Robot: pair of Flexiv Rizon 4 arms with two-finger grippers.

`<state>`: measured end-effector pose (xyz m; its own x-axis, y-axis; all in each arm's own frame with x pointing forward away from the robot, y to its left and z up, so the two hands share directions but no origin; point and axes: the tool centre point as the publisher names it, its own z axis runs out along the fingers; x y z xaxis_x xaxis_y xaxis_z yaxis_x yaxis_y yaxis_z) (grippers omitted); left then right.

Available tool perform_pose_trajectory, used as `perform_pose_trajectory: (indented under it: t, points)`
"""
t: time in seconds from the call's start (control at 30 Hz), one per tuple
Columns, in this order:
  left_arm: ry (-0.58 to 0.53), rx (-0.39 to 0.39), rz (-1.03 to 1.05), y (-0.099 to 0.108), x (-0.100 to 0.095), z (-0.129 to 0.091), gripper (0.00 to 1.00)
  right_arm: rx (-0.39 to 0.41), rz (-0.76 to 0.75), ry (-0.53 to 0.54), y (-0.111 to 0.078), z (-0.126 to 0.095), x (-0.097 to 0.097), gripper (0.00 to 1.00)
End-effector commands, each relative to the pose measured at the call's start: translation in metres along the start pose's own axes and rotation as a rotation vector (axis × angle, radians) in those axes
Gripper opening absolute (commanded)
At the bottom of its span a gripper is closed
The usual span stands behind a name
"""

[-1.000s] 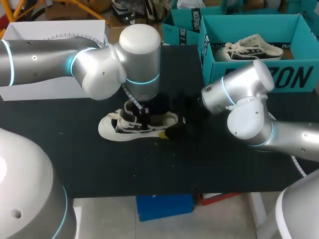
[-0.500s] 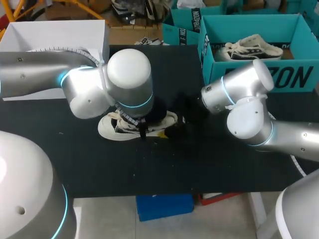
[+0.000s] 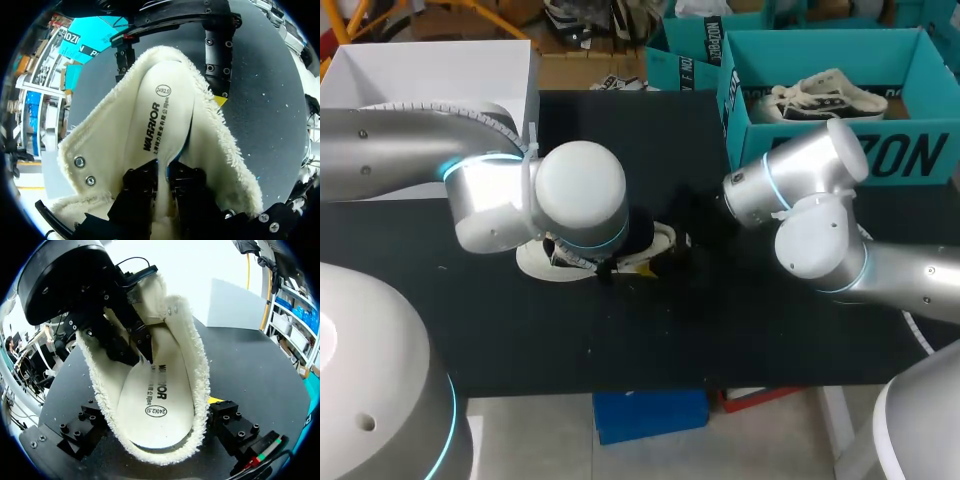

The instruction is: Take the shoe out of the shoebox, open the shoe tongue, remove and reinsert the insole, then place the shoe into the shoebox

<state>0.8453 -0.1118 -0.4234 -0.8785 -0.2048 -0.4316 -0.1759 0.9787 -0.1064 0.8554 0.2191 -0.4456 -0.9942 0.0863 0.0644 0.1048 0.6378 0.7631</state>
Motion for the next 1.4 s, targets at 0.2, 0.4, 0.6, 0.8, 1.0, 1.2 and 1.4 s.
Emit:
perform_pose_trajectory:
  t: [0.2, 0.4, 0.6, 0.8, 1.0, 1.2, 1.4]
  points:
    - [0.119, 0.045, -0.021, 0.007, -0.002, 0.028, 0.00, 0.002, 0.002, -0.001, -0.001, -0.001, 0.001, 0.00]
    - [0.262, 0.063, -0.022, 0.008, -0.001, 0.022, 0.00, 0.002, 0.002, -0.001, -0.001, -0.001, 0.001, 0.00]
    - [0.360, 0.092, 0.044, 0.000, 0.003, 0.004, 0.00, 0.002, 0.002, -0.001, -0.001, -0.001, 0.001, 0.00]
    - [0.440, 0.131, 0.167, -0.013, 0.007, -0.018, 0.00, 0.002, 0.002, -0.001, -0.001, -0.001, 0.001, 0.00]
    - [0.423, 0.146, 0.240, -0.022, 0.012, -0.039, 0.00, 0.002, 0.002, -0.001, -0.001, -0.001, 0.001, 0.00]
    - [0.436, 0.153, 0.238, -0.022, 0.012, -0.041, 0.00, 0.002, 0.002, -0.001, -0.001, -0.001, 0.001, 0.00]
    - [0.442, 0.160, 0.221, -0.019, 0.010, -0.041, 0.00, 0.002, 0.002, -0.001, -0.001, -0.001, 0.001, 0.00]
